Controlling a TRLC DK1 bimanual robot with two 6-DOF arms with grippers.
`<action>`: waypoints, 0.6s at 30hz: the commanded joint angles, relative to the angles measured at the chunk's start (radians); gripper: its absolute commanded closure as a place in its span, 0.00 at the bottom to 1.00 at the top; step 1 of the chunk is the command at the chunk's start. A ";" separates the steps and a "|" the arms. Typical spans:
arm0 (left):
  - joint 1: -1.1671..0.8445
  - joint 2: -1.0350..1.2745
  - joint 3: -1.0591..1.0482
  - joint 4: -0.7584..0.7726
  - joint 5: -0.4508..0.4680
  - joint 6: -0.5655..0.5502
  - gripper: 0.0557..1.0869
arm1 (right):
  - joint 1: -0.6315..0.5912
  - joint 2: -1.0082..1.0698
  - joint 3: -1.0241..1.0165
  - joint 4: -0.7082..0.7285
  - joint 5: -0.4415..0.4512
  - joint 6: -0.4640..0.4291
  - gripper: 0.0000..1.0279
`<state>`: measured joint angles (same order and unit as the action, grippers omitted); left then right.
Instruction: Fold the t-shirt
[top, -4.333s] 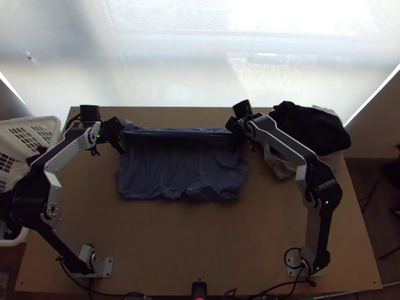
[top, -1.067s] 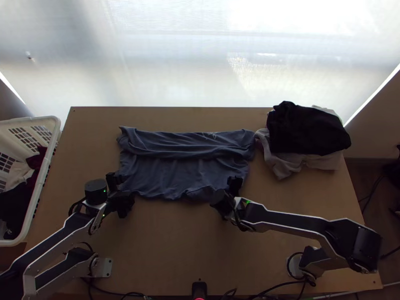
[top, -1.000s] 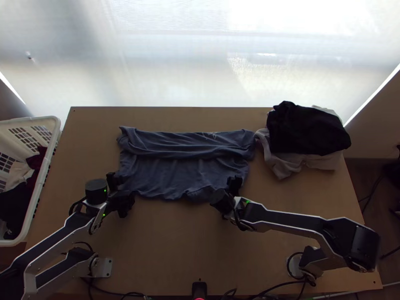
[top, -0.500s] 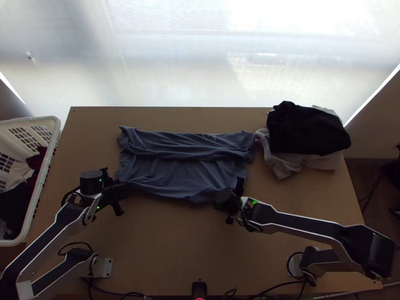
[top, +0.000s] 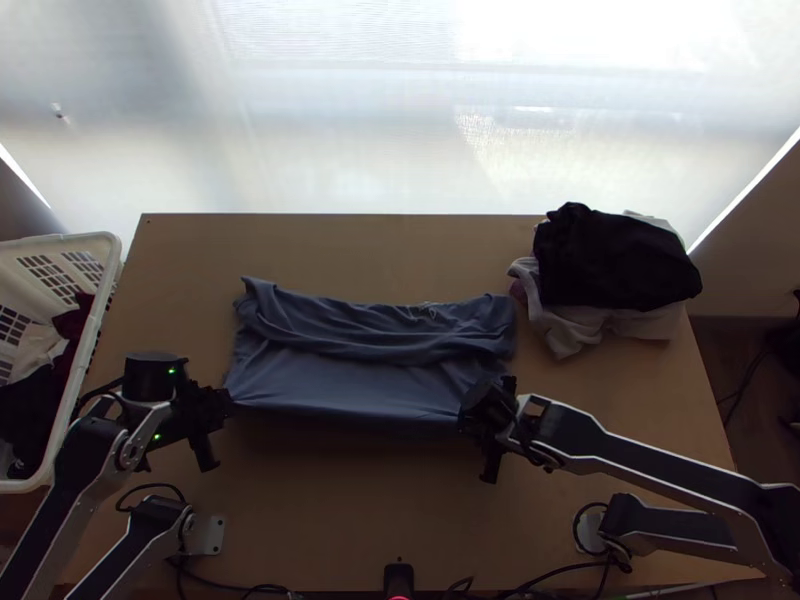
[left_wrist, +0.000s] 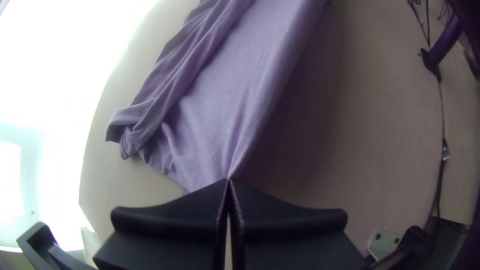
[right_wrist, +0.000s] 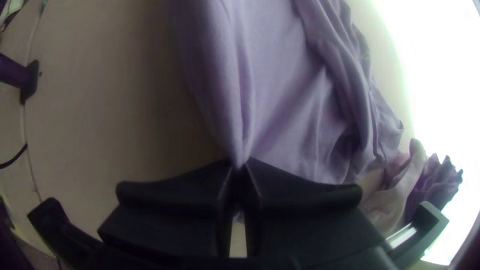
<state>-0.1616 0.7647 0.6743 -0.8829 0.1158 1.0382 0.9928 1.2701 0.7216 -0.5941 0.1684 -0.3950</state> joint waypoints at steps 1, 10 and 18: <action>-0.012 -0.053 0.162 -0.327 0.028 -0.033 0.96 | -0.008 -0.057 -0.021 -0.095 -0.095 0.025 0.97; -0.088 -0.008 0.079 -0.134 0.036 -0.069 0.96 | -0.079 0.009 0.039 -0.102 -0.142 -0.051 0.97; -0.081 0.387 0.119 0.202 0.033 -0.063 0.96 | -0.292 0.166 0.223 -0.104 -0.179 -0.185 0.97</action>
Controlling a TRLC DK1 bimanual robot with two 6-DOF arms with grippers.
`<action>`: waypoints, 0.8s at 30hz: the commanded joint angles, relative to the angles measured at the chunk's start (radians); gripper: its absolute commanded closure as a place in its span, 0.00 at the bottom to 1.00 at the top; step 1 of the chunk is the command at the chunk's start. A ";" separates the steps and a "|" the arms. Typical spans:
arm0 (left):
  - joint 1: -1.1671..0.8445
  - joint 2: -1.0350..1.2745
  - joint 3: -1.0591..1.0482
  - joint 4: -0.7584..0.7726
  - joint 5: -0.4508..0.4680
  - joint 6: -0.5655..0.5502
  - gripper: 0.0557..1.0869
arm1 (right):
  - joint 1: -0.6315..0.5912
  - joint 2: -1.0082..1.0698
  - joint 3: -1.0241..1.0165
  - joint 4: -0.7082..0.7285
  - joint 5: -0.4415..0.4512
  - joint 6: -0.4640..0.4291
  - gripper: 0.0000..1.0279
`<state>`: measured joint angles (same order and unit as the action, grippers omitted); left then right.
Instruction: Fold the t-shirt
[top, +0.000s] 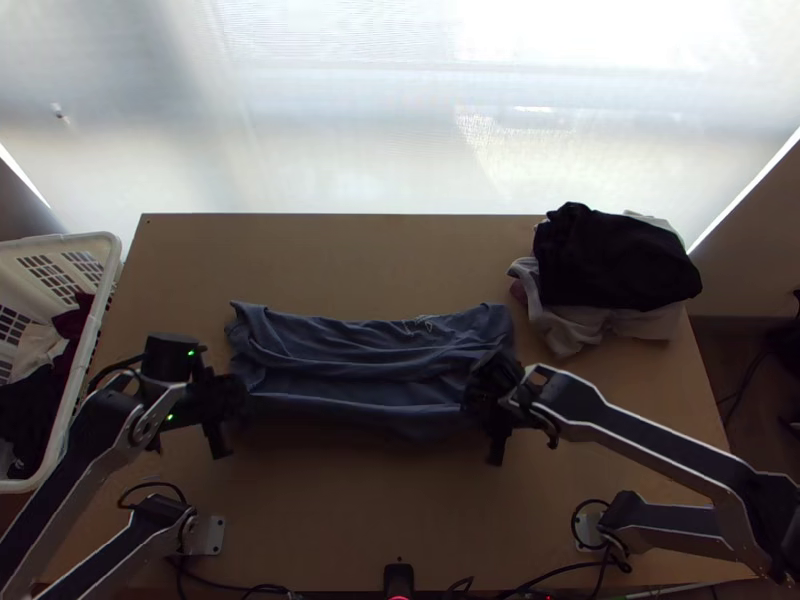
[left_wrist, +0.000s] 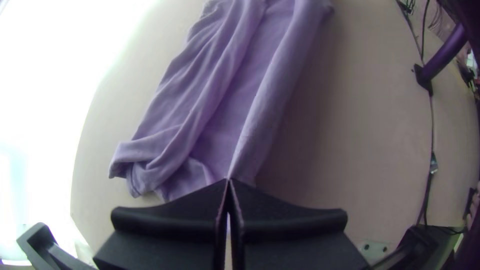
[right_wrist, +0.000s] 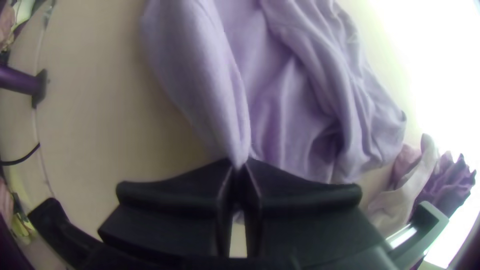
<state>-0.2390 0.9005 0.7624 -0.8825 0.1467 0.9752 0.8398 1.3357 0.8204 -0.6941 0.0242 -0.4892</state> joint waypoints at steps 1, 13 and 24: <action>0.004 0.293 0.049 0.218 0.002 0.007 0.96 | -0.157 0.115 0.143 -0.007 -0.040 -0.104 0.97; 0.125 0.558 0.163 0.372 0.001 0.224 0.96 | -0.242 0.204 0.261 -0.107 -0.067 -0.181 0.97; 0.093 0.666 0.126 0.491 0.001 0.252 0.96 | -0.286 0.329 0.304 -0.111 -0.067 -0.184 0.97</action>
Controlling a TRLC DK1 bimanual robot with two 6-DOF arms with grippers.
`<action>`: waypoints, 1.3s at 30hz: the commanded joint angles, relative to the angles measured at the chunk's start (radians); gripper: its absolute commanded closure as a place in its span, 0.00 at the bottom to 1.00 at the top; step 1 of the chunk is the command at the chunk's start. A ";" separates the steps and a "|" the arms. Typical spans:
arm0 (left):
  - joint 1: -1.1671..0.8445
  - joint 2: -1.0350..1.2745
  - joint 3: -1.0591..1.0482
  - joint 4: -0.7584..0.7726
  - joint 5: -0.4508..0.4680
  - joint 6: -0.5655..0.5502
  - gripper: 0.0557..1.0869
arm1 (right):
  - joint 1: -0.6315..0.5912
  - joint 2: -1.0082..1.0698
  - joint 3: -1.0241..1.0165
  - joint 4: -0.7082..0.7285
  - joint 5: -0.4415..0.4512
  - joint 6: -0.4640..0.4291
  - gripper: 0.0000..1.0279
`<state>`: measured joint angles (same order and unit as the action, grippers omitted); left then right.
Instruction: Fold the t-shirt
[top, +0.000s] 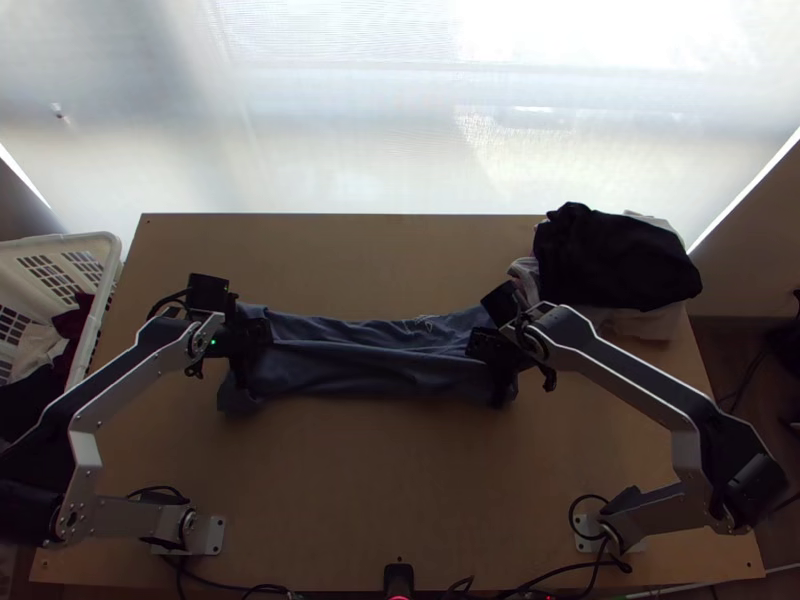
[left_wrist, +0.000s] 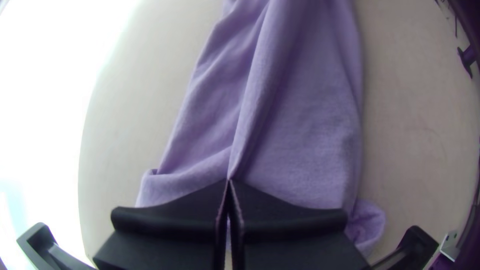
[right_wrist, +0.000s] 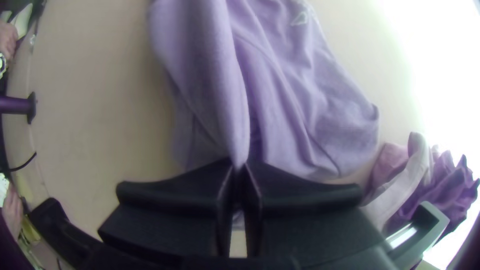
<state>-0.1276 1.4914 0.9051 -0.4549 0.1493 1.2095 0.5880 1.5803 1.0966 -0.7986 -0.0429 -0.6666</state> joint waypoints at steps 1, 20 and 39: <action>-0.027 0.084 -0.025 0.067 -0.004 0.016 0.96 | -0.039 0.101 0.032 -0.007 0.000 -0.007 0.97; -0.001 0.136 0.020 0.119 -0.028 -0.183 0.63 | -0.042 0.239 0.118 0.093 0.006 0.130 0.69; 0.195 -0.046 0.124 -0.134 0.012 -0.119 0.04 | -0.108 0.095 0.068 0.010 0.008 0.142 0.12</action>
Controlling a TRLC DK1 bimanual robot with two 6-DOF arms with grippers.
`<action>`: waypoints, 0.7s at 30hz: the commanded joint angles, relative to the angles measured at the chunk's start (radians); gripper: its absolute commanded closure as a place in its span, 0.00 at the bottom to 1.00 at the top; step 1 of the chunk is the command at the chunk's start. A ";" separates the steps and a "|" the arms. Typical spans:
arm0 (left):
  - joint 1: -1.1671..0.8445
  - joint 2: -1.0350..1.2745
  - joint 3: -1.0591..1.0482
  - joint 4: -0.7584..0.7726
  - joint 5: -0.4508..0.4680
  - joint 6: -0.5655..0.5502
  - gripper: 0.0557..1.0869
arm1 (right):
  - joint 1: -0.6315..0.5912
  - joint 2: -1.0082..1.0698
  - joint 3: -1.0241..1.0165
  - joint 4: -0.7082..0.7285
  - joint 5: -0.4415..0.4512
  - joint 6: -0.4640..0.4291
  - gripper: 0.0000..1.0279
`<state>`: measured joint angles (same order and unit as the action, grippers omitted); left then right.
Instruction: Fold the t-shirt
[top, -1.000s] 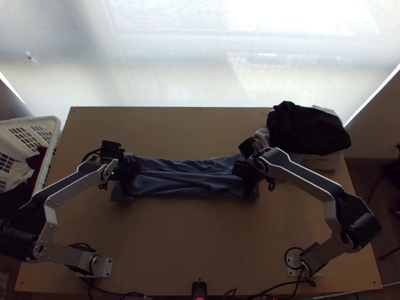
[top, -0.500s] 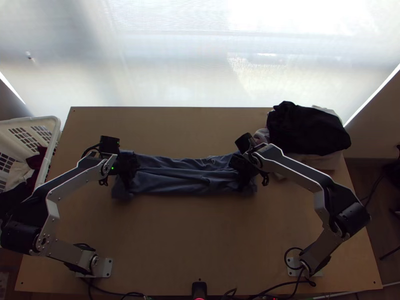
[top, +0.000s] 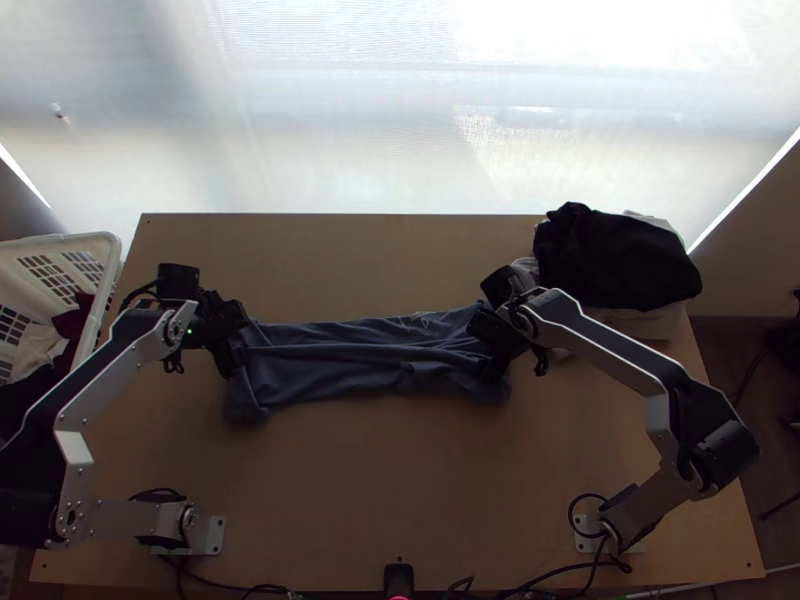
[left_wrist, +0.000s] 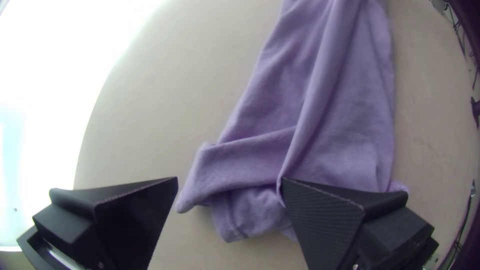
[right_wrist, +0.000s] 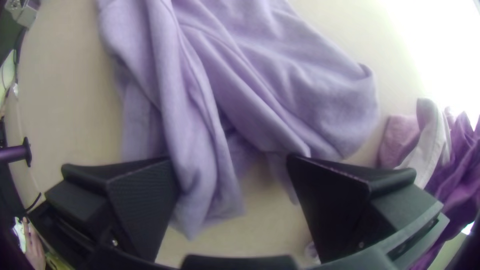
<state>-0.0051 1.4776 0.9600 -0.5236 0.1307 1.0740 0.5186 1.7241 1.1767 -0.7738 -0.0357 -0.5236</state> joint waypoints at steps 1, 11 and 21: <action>0.079 -0.033 0.086 -0.078 0.033 0.017 0.04 | -0.046 -0.057 -0.011 -0.021 0.000 -0.003 0.12; 0.143 -0.036 0.149 -0.210 0.075 0.081 0.04 | -0.089 -0.123 -0.012 -0.041 0.002 -0.009 0.12; 0.178 -0.224 0.307 -0.210 0.152 -0.283 0.04 | 0.029 -0.262 0.023 -0.039 0.122 0.063 0.34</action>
<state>0.1837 1.4113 1.1984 -0.7292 0.2264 1.0439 0.4572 1.5520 1.1843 -0.8139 0.0128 -0.4969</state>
